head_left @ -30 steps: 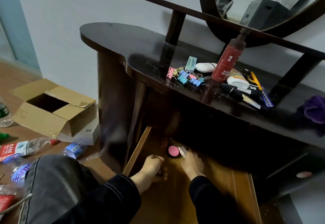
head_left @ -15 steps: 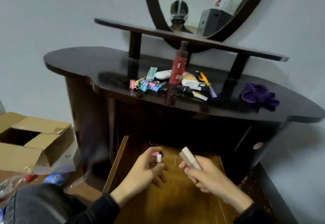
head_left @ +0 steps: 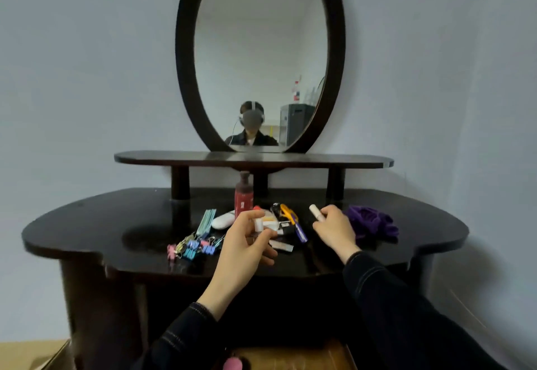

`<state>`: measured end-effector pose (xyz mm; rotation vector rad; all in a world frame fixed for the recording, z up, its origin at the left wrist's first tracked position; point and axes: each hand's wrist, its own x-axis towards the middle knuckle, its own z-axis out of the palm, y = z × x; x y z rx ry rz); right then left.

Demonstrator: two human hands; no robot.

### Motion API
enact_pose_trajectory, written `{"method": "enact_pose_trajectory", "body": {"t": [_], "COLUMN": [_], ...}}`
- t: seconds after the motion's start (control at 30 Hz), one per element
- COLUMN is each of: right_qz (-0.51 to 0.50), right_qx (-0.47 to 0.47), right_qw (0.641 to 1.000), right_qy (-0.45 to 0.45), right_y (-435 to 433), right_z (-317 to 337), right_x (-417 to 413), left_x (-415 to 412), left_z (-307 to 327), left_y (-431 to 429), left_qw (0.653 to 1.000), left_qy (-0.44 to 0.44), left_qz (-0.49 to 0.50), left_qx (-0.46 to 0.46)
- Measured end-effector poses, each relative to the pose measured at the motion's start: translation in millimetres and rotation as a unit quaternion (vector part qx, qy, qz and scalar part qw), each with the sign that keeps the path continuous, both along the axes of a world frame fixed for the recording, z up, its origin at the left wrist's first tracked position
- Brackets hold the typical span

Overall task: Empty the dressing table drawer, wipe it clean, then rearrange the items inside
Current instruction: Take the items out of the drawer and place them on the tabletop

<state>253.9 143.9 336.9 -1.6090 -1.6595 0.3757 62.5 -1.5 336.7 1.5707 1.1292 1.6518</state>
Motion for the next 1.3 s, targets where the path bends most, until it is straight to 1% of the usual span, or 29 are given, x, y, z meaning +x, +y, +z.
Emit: {"method": "enact_pose_trajectory", "body": {"t": [0.07,0.13,0.2,0.27,0.4,0.47,0.57,0.63,0.67,0.7,0.73,0.77,0.8,0.87,0.93,1.0,1.07,1.2,1.23,1.27,1.3], "right_qz": [-0.001,0.019,0.050,0.067,0.032,0.027,0.032,0.028,0.035,0.059,0.107,0.169,0.233,0.329,0.379,0.405,0.408,0.409,0.399,0.371,0.322], "right_qx": [-0.001,-0.005,-0.008,-0.008,0.018,0.016,0.010,0.044,0.087,0.131,0.159,0.159,0.127,0.026,-0.044,-0.071,-0.087,-0.101,-0.086,-0.058,-0.022], "right_qw": [1.000,0.999,0.999,0.997,0.989,0.988,0.990,0.986,0.980,0.971,0.960,0.946,0.931,0.902,0.888,0.878,0.873,0.879,0.879,0.881,0.884], "right_qy": [-0.024,-0.039,-0.008,0.045,0.143,0.153,0.139,0.155,0.175,0.192,0.206,0.228,0.252,0.277,0.259,0.245,0.253,0.224,0.246,0.288,0.339], "right_y": [8.4,9.7,7.7,4.9,4.2,3.0,3.3,-0.7,-5.3,-11.4,-17.5,-23.3,-29.7,-37.3,-38.7,-36.9,-35.3,-33.1,-32.5,-31.2,-29.2], "right_z": [-0.7,-0.8,-1.2,-2.2,-6.9,-8.3,-8.7,-6.3,-4.4,-1.8,0.7,2.0,2.4,3.9,5.0,4.3,3.6,2.3,2.3,2.3,2.3], "right_x": [-5.4,-10.4,-10.2,-4.7,6.1,7.7,7.7,8.4,8.8,8.4,7.3,4.2,-0.3,-6.2,-7.9,-8.0,-8.6,-9.9,-9.8,-9.1,-7.0], "left_x": [0.9,1.2,1.5,0.0,-4.4,-6.6,-10.3,-11.3,-10.9,-9.7,-8.9,-8.5,-8.6,-8.6,-7.9,-7.6,-7.7,-7.6,-7.4,-7.6,-8.1], "left_z": [3.2,3.0,-0.2,-3.7,-5.4,-5.8,-6.5,-7.0,-7.5,-7.6,-7.6,-7.6,-7.7,-7.5,-7.8,-8.8,-9.7,-11.0,-11.0,-10.5,-9.6], "left_y": [22.6,36.6,42.8,44.8,43.4,42.6,44.2,45.7,45.7,45.5,45.0,45.1,45.3,44.8,44.1,43.9,44.9,46.2,46.0,45.4,45.0], "left_qw": [1.000,0.999,0.999,0.998,0.997,0.996,0.996,0.996,0.997,0.997,0.997,0.997,0.996,0.994,0.992,0.991,0.992,0.993,0.994,0.996,0.998], "left_qy": [0.013,0.023,0.034,0.045,0.049,0.046,0.016,0.015,0.023,0.029,0.034,0.043,0.056,0.091,0.113,0.113,0.108,0.107,0.096,0.077,0.053], "left_qz": [0.013,0.017,0.014,0.005,-0.026,-0.042,-0.055,-0.051,-0.051,-0.054,-0.057,-0.059,-0.059,-0.056,-0.063,-0.071,-0.071,-0.054,-0.048,-0.041,-0.034], "left_qx": [-0.014,-0.021,-0.025,-0.032,-0.058,-0.065,-0.075,-0.066,-0.058,-0.051,-0.046,-0.039,-0.031,-0.018,-0.011,-0.009,-0.007,0.009,0.011,0.009,0.003]}}
